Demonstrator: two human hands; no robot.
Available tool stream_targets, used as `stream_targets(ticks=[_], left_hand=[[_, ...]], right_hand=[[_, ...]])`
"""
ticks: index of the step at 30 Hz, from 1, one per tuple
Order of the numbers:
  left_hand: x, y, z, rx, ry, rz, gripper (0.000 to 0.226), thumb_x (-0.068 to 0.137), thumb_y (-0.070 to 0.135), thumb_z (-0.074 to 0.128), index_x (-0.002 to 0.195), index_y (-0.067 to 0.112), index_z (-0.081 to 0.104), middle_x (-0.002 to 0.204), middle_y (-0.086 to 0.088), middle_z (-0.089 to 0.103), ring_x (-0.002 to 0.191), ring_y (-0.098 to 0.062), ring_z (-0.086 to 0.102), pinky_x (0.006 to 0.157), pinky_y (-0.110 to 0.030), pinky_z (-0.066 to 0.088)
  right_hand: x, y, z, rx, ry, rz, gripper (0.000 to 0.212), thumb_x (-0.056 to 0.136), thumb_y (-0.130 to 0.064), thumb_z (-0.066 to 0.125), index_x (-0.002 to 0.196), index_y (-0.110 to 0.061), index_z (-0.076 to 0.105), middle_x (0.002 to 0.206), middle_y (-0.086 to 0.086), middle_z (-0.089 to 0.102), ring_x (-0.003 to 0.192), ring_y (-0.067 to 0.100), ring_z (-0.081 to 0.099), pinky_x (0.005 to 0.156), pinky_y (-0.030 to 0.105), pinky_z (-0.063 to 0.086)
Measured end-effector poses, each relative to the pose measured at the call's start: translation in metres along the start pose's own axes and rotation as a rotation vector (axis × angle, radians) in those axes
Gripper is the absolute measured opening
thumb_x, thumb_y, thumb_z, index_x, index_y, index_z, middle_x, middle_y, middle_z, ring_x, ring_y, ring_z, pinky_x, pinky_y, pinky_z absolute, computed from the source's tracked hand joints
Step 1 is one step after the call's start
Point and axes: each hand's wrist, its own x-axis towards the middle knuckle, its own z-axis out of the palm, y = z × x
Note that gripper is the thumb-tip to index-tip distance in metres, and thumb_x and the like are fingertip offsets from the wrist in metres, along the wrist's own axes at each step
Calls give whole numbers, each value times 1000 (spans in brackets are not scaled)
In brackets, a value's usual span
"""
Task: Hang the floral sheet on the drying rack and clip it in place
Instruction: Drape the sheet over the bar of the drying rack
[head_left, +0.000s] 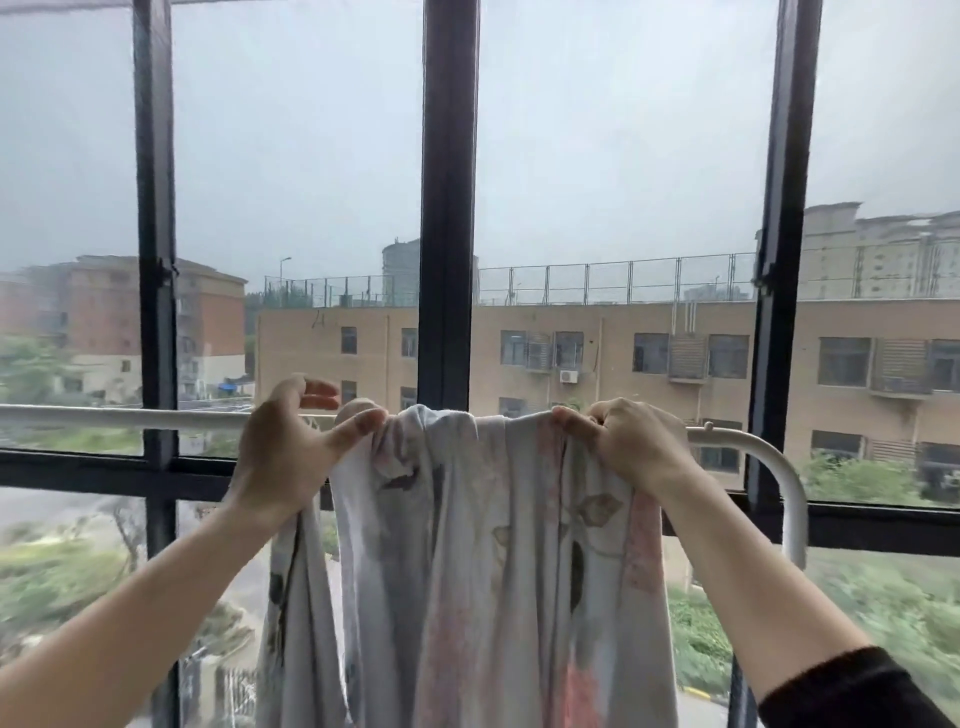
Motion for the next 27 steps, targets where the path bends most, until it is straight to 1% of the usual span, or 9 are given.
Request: stream_targets(ticks=[2, 4, 9, 12, 14, 17, 20, 23, 27], left_hand=[[-15, -5, 2, -4, 30, -29, 68, 58, 58, 73, 105, 13, 56, 100, 0, 64, 89, -17, 63, 71, -27, 49], [-29, -9, 7, -4, 42, -99, 74, 54, 58, 76, 108, 13, 53, 101, 2, 61, 89, -15, 60, 68, -23, 44], [-58, -29, 28, -88, -88, -356, 94, 43, 68, 84, 116, 19, 50, 103, 8, 61, 91, -15, 62, 78, -34, 51], [-72, -41, 44, -98, -203, -428, 76, 43, 58, 87, 106, 27, 58, 91, 7, 71, 80, -12, 68, 71, -35, 56], [-83, -46, 55, -124, -268, -456, 70, 40, 57, 87, 100, 30, 61, 89, 6, 73, 80, -11, 70, 72, -35, 58], [-103, -53, 69, -126, -360, -518, 61, 47, 48, 90, 97, 27, 62, 89, 5, 73, 80, -7, 68, 66, -23, 54], [-119, -59, 79, -122, -409, -544, 45, 55, 39, 90, 90, 30, 64, 84, 9, 72, 79, -5, 67, 63, -20, 53], [-125, -62, 86, -141, -450, -554, 37, 60, 37, 88, 89, 30, 66, 80, 12, 70, 73, 1, 64, 53, -8, 46], [-124, -56, 95, -177, -515, -543, 21, 69, 28, 84, 80, 26, 67, 75, 11, 70, 72, -5, 66, 57, -13, 50]], right_hand=[[0, 1, 1, 2, 0, -6, 54, 91, -72, 27, 73, -33, 60, 72, -8, 59, 85, 21, 60, 67, 30, 37], [1, 0, 2, -2, 7, -11, 56, 91, -72, 26, 73, -32, 61, 73, -6, 62, 87, 21, 61, 67, 30, 38], [2, 1, 3, -25, 8, -13, 60, 92, -70, 27, 87, -28, 70, 90, -1, 70, 90, 23, 62, 70, 30, 41], [1, 3, 1, -35, 7, -10, 59, 92, -70, 26, 87, -29, 69, 90, -1, 71, 82, 21, 57, 69, 30, 39], [1, 3, 1, -36, 9, -12, 56, 92, -70, 27, 78, -31, 65, 91, -1, 71, 86, 23, 60, 70, 30, 40], [2, 4, 2, -26, 4, -11, 52, 92, -70, 27, 70, -33, 55, 88, -1, 69, 89, 23, 62, 71, 31, 41], [5, 6, 6, -41, 22, -10, 54, 95, -66, 29, 75, -27, 62, 82, -3, 65, 85, 21, 60, 69, 31, 40], [8, 5, 8, -58, 32, -11, 55, 97, -62, 30, 85, -26, 70, 86, -2, 69, 80, 21, 57, 69, 31, 41], [7, 2, 9, -41, 35, -21, 63, 91, -72, 25, 88, -28, 70, 90, 0, 70, 91, 24, 61, 76, 32, 42]])
